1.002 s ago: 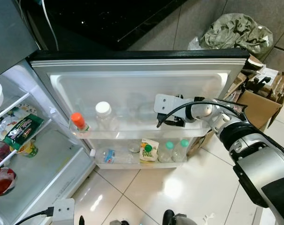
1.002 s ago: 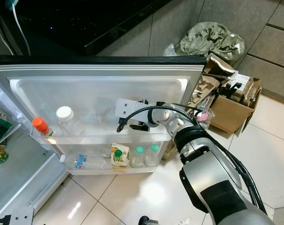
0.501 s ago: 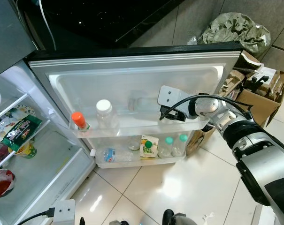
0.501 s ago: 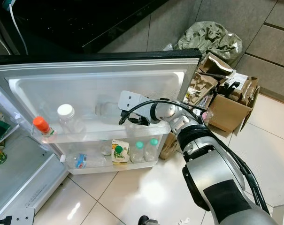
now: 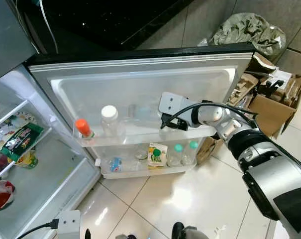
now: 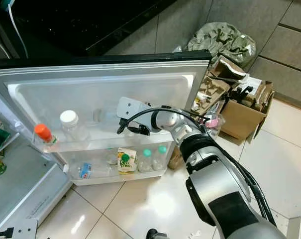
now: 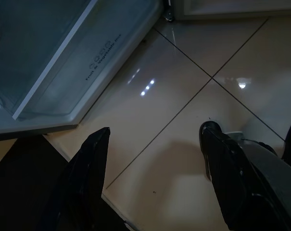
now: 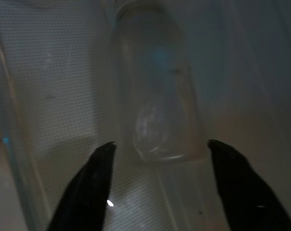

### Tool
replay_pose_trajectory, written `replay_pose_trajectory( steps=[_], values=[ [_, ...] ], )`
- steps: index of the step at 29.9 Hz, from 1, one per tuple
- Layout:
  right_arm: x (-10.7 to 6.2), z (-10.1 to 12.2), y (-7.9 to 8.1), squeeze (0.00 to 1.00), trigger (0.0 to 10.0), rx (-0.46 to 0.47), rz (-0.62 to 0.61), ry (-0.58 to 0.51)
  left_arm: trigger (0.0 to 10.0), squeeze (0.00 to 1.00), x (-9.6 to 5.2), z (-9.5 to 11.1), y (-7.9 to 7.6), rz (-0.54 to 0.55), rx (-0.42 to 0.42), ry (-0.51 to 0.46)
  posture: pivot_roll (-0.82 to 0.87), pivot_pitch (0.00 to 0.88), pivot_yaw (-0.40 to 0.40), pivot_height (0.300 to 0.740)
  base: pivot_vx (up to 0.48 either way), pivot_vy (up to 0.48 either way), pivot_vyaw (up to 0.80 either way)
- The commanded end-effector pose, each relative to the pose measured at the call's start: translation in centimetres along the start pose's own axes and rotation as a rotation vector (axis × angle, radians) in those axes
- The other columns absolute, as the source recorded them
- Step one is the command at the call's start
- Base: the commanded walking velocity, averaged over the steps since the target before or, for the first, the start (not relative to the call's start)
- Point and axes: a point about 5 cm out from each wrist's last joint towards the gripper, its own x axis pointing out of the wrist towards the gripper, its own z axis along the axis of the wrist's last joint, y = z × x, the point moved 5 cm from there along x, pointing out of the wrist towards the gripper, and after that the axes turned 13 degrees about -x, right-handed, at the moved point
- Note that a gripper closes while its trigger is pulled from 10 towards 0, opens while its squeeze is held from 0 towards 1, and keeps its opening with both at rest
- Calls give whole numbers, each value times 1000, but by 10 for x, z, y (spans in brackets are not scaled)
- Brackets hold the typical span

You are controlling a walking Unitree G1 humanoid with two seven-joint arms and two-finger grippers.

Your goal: Restocking fridge

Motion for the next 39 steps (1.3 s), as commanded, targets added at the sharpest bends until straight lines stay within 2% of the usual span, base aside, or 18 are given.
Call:
replay_pose_trajectory(
  steps=[1, 4, 5, 7, 10, 14, 17, 20, 23, 29, 32, 35, 36, 38, 39],
  values=[
    [3, -1, 5, 1000, 10000, -13, 21, 20, 10000, 0, -5, -14, 12, 28, 23, 40, 6, 295, -11, 710, 0, 0, 0],
    [4, -4, 10, 1000, 10000, -37, 38, 47, 10000, 0, -5, -14, 12, 30, 22, 41, 4, 297, -13, 710, 0, 0, 0],
    [5, -5, 11, 0, 10000, -44, 33, 63, 10000, 0, -5, -15, 12, 29, 20, 42, 2, 298, -13, 710, 0, 0, 0],
    [6, -5, 10, 0, 10000, -42, 30, 66, 10000, 0, -5, -15, 12, 29, 20, 43, 2, 298, -13, 710, 0, 0, 0],
    [10, 1, 8, 0, 10000, 28, 15, 62, 10000, 0, -5, -15, 11, 27, 21, 45, -1, 298, -13, 710, 0, 0, 0],
    [16, 13, 9, 0, 10000, 204, 13, 6, 10000, 0, -5, -15, 11, 28, 22, 44, 3, 298, -14, 710, 0, 0, 0],
    [17, 15, 7, 0, 10000, 230, 8, 2, 10000, 0, -5, -15, 11, 30, 22, 43, 6, 300, -16, 710, 0, 0, 0],
    [19, 21, 8, 0, 10000, 300, 27, -17, 10000, 0, -5, -16, 12, 33, 22, 44, 4, 301, -17, 710, 0, 0, 0],
    [19, 21, 8, 0, 10000, 290, 26, -7, 10000, 0, -5, -16, 12, 32, 23, 44, 4, 301, -17, 710, 0, 0, 0],
    [22, 18, 18, 0, 10000, 139, 68, 46, 10000, 0, -6, -16, 14, 35, 24, 44, 10, 302, -18, 710, 0, 0, 0],
    [24, 15, 28, 0, 10000, 135, 104, 72, 10000, 0, -6, -16, 14, 36, 25, 43, 10, 302, -18, 710, 0, 0, 0],
    [25, 14, 30, 0, 10000, 135, 105, 81, 10000, 0, -6, -16, 14, 36, 26, 43, 16, 300, -19, 710, 0, 0, 0],
    [26, 13, 31, 0, 9725, 142, 97, 89, 10000, 0, -6, -16, 15, 38, 26, 42, 21, 298, -20, 710, 0, 0, 0],
    [26, 12, 32, 0, 6980, 155, 90, 92, 10000, 0, -6, -16, 16, 40, 26, 41, 23, 297, -20, 710, 0, 0, 0],
    [26, 12, 32, 0, 4235, 157, 81, 97, 10000, 0, -6, -16, 16, 40, 26, 41, 25, 296, -19, 710, 0, 0, 0]
  ],
)
